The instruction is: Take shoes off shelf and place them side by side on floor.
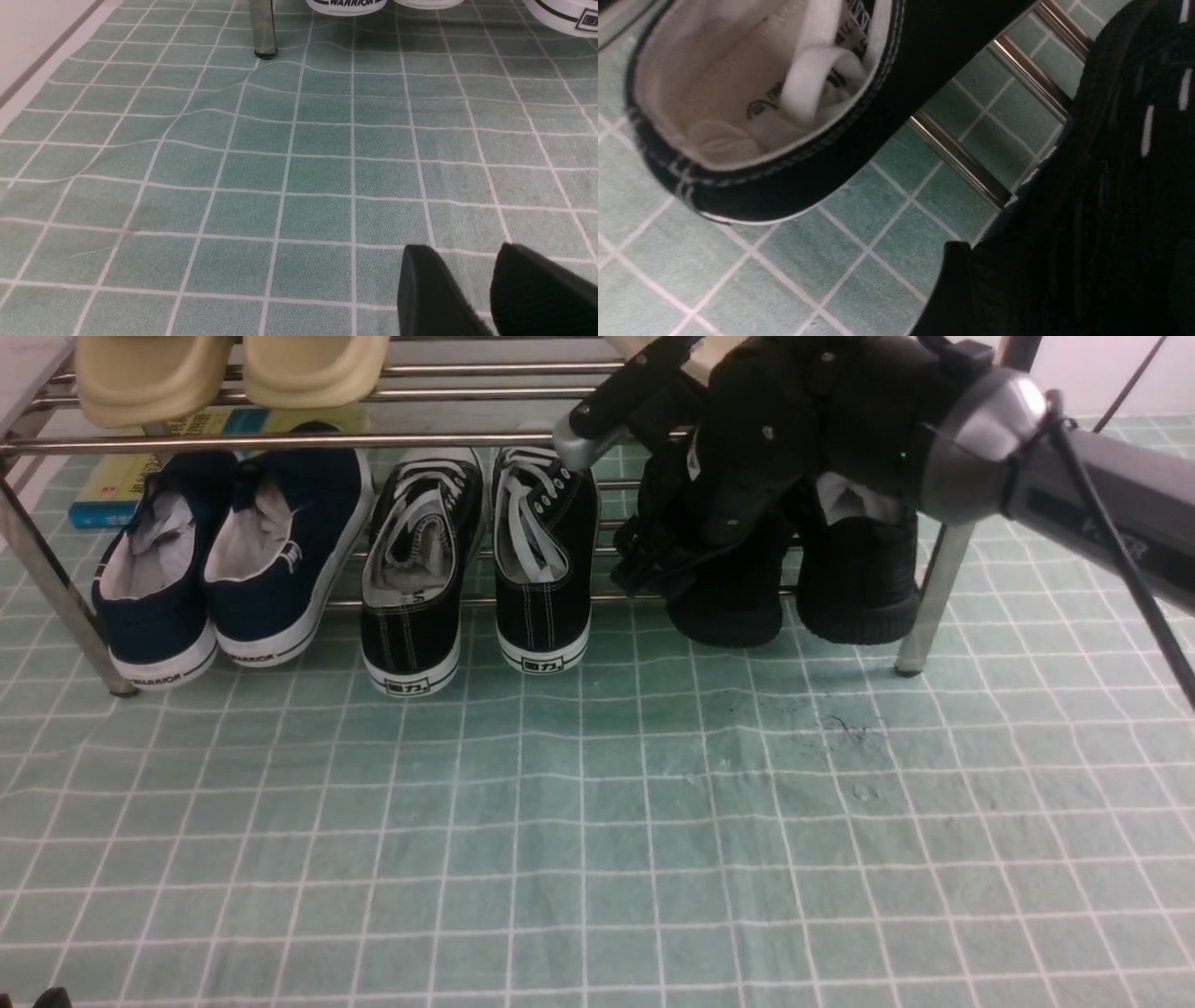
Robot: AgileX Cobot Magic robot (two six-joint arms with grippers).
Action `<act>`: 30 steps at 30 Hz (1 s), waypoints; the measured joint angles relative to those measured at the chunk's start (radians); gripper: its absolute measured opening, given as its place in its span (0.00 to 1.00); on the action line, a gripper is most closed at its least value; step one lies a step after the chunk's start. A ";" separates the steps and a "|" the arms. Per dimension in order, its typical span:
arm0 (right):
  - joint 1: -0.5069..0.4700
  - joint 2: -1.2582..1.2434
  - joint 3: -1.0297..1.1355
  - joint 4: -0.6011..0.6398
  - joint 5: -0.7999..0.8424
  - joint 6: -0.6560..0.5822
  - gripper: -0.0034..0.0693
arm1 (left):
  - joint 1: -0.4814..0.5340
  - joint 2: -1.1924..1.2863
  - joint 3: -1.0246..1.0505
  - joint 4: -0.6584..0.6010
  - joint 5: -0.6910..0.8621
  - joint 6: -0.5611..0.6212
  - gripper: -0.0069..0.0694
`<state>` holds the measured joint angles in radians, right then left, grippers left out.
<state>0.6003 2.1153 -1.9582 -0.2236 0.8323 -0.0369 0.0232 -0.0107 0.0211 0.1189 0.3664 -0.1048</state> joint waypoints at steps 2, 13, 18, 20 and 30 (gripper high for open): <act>0.000 0.010 0.000 -0.036 -0.012 0.015 0.83 | 0.000 0.000 0.000 0.000 0.000 0.000 0.41; 0.000 0.019 -0.001 -0.132 -0.044 0.056 0.83 | 0.000 0.000 0.000 0.001 0.000 0.000 0.41; 0.000 0.021 -0.001 -0.133 -0.049 0.087 0.83 | 0.000 0.000 0.000 0.001 0.000 0.000 0.41; -0.002 0.032 -0.001 -0.133 -0.051 0.110 0.83 | 0.000 0.000 0.000 0.001 0.000 0.000 0.41; -0.010 0.062 -0.003 -0.098 -0.030 0.128 0.46 | 0.000 0.000 0.000 0.001 0.000 0.000 0.41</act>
<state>0.5908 2.1772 -1.9611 -0.3212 0.8021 0.0915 0.0232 -0.0107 0.0211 0.1200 0.3664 -0.1048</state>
